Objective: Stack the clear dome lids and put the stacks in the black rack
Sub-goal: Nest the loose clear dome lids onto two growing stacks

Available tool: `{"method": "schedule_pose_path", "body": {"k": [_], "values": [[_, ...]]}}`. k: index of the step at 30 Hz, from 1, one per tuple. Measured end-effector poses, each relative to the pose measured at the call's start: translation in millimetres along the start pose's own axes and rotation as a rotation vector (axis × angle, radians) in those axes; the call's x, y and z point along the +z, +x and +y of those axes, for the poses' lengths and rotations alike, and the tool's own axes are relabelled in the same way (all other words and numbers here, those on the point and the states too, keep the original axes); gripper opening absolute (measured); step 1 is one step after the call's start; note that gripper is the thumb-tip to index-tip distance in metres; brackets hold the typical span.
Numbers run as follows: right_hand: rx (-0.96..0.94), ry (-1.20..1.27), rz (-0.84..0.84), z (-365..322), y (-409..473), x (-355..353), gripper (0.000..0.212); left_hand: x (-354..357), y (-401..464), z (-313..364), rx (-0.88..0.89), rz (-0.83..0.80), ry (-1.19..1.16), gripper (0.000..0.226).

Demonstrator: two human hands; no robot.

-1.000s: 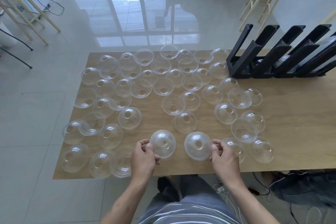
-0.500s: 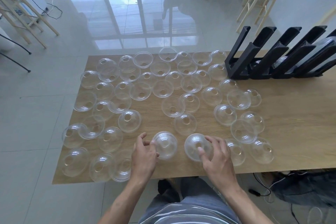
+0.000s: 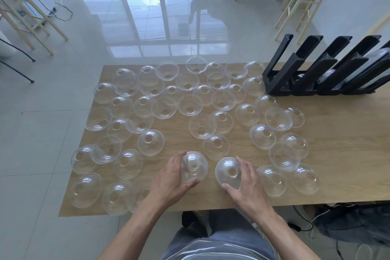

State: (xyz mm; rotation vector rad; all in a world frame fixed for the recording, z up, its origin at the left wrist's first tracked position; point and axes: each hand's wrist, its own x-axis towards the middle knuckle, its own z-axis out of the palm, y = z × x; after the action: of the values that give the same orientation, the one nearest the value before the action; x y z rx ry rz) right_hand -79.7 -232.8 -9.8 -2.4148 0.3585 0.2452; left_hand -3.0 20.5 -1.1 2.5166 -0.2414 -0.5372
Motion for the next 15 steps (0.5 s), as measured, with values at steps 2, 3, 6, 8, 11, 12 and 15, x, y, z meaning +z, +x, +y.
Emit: {"method": "schedule_pose_path", "body": {"k": [2,3,6,8,11,12,15], "values": [[0.009,0.021,0.009,-1.3,2.5,-1.8,0.098,0.0,2.0,-0.9,-0.014,-0.002,-0.004,0.095],[0.013,0.031,0.005,-1.8,4.3,-2.7,0.098,0.3,2.7,-1.3,-0.024,-0.005,-0.003,0.094],[0.013,0.049,-0.022,-0.9,9.0,-4.7,0.098,3.3,4.2,-1.9,-0.049,-0.016,0.003,0.097],[0.013,0.06,-0.041,0.7,11.8,-5.3,0.1,7.2,4.7,-1.5,-0.043,-0.034,0.015,0.107],[-0.001,0.044,-0.068,3.9,15.4,-4.7,0.105,15.7,5.4,0.3,-0.009,-0.05,0.029,0.109],[-0.009,0.037,-0.078,5.3,16.6,-4.4,0.106,18.9,5.4,1.2,-0.001,-0.039,0.025,0.105],[-0.015,0.037,-0.092,9.3,18.9,-3.1,0.108,27.6,4.6,5.4,0.013,0.006,0.01,0.093]]}}
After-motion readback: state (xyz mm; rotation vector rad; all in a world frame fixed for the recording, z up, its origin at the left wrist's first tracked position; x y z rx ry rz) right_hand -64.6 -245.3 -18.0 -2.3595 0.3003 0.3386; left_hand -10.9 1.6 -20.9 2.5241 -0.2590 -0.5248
